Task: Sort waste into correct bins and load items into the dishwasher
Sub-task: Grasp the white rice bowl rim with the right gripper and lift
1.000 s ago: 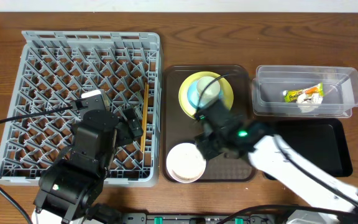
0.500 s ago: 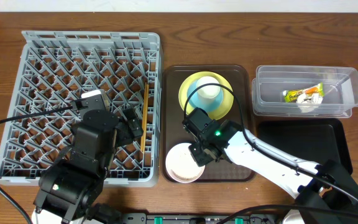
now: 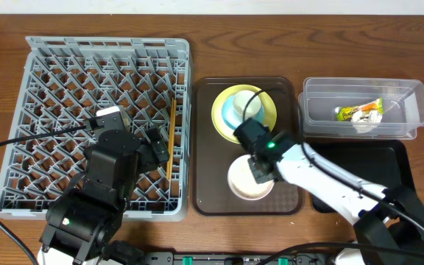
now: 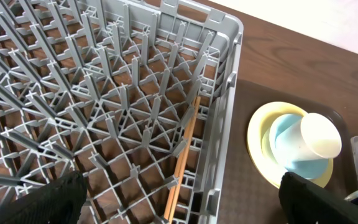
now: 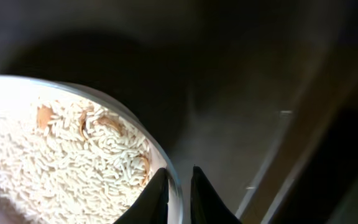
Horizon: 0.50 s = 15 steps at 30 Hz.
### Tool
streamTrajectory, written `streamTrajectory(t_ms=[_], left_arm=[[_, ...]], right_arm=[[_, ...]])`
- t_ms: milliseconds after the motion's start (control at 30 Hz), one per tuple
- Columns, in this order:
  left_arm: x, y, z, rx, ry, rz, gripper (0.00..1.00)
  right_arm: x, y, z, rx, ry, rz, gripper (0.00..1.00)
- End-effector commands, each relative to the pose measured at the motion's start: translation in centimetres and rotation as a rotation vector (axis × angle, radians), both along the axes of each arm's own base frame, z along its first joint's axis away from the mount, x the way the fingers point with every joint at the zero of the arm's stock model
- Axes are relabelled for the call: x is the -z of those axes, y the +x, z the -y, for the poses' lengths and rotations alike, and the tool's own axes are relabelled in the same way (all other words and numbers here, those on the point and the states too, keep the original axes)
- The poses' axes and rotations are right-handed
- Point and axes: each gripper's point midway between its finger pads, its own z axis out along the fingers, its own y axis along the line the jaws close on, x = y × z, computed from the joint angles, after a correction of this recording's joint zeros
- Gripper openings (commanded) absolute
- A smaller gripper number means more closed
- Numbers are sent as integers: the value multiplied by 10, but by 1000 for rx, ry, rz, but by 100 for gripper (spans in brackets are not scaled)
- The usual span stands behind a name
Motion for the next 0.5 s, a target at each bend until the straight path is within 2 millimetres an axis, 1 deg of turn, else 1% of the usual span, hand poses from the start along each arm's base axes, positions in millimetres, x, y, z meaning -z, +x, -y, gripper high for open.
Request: streamTrajectory(t_ms=[0, 67, 133, 233, 300, 367, 400, 433, 467], left_arm=[[-2, 1, -3, -14, 6, 4, 100], [-2, 1, -3, -14, 6, 3, 100], [-2, 1, -3, -14, 6, 4, 100], [-2, 1, -3, -14, 6, 3, 100], [-2, 1, -3, -14, 6, 3, 100], [-2, 1, -3, -14, 7, 3, 100], [-2, 1, -3, -14, 6, 3, 100], [-2, 1, -3, -14, 6, 3, 100], [-2, 1, -3, -14, 7, 3, 100]], right_arm=[[-8, 22, 23, 106, -21, 45, 13], [-14, 29, 28, 137, -9, 51, 14], [-26, 34, 33, 159, -8, 52, 15], [-46, 39, 31, 165, 6, 55, 18], [-60, 38, 18, 123, 54, 30, 23], [-67, 31, 4, 59, 109, -14, 29], [-69, 27, -4, 31, 139, -40, 30], [-69, 16, -20, -18, 205, -91, 33], [-68, 8, -29, -38, 241, -122, 34]])
